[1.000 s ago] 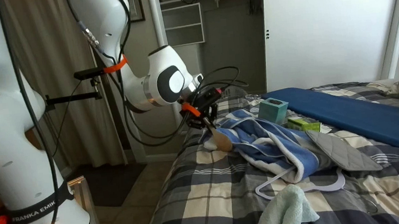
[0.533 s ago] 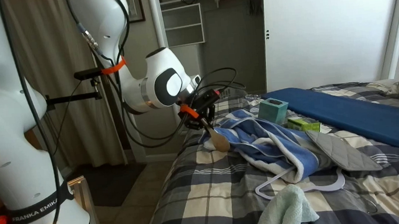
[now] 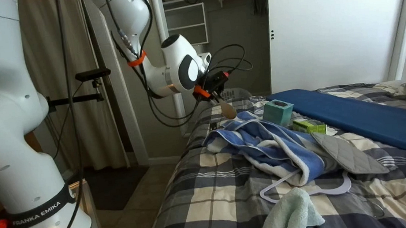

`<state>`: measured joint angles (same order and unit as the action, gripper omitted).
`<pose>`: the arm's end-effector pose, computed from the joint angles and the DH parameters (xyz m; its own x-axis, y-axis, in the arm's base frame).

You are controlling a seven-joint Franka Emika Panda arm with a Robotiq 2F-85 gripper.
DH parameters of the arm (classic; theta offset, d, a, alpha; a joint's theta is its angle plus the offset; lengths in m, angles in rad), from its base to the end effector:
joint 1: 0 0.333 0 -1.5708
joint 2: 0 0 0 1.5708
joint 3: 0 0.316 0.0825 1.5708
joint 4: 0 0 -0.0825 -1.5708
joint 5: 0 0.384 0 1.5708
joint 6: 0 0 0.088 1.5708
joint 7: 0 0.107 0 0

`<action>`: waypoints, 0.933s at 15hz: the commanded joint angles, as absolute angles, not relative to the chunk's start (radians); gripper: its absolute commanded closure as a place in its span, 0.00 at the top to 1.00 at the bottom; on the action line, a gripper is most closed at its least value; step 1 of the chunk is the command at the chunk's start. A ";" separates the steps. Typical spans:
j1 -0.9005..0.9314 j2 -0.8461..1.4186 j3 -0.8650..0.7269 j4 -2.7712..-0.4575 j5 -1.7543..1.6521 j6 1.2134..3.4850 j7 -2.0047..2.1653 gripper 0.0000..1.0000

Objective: Put the wooden spoon in the blue box.

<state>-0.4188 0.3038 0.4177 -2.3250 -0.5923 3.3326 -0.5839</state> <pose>0.5562 0.0535 0.3034 0.2541 0.8638 0.4350 0.7238 -0.4682 0.5068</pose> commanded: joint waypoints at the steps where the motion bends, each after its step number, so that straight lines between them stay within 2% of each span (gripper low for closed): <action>1: -0.487 0.453 0.535 -2.075 -0.555 3.340 -0.536 0.04; 6: -0.553 0.661 0.638 -1.764 -0.506 3.335 -0.520 0.04; 12: -0.494 0.918 0.665 -1.436 -0.415 3.331 -0.498 0.04; 13: -0.526 0.803 0.638 -1.586 -0.448 3.331 -0.501 0.17; 14: -0.517 0.841 0.644 -1.542 -0.440 3.331 -0.500 0.17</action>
<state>-0.5171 0.8424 0.6444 -1.5401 -0.4402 3.3306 -0.5000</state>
